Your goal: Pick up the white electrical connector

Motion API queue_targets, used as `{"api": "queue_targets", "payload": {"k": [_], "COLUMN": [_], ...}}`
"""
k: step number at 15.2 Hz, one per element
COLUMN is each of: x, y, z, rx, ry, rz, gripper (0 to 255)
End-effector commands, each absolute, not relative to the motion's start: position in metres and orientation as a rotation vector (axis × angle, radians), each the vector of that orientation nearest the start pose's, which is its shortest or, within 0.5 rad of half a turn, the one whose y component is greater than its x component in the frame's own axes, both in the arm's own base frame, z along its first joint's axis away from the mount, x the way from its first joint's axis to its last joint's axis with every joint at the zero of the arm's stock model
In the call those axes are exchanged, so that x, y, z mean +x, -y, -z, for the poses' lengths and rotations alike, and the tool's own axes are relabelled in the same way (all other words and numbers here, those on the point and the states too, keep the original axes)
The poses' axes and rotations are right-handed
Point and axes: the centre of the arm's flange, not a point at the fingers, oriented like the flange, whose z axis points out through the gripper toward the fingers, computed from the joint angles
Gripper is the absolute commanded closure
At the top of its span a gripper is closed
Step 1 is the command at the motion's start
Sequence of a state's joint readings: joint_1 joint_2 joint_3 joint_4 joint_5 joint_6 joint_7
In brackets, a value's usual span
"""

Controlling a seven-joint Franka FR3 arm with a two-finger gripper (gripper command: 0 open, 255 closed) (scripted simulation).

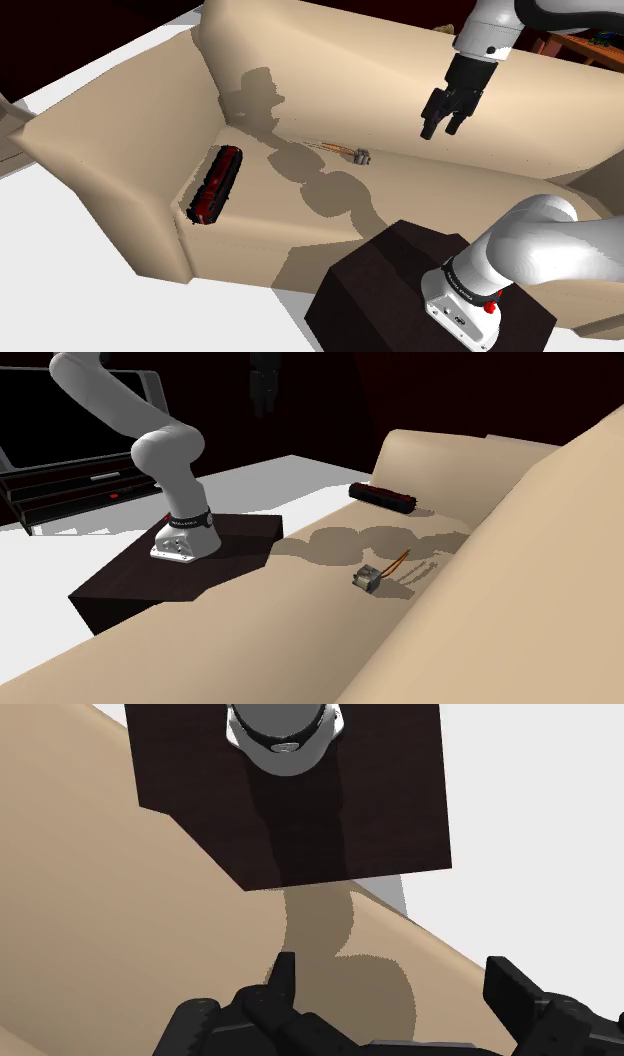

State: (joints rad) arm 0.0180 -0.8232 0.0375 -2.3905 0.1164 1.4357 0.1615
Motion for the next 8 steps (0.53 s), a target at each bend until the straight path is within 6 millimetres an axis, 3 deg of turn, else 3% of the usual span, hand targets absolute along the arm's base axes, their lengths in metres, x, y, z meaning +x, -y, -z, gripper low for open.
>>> {"api": "queue_targets", "payload": {"k": [1,8], "x": [0.280,0.320], "y": [-0.033,0.017], "z": [-0.575,-0.512], "rx": [-3.055,-3.067], "ry": [-0.171,0.060], "rz": [-0.215,-0.171], "gripper": [0,0]}}
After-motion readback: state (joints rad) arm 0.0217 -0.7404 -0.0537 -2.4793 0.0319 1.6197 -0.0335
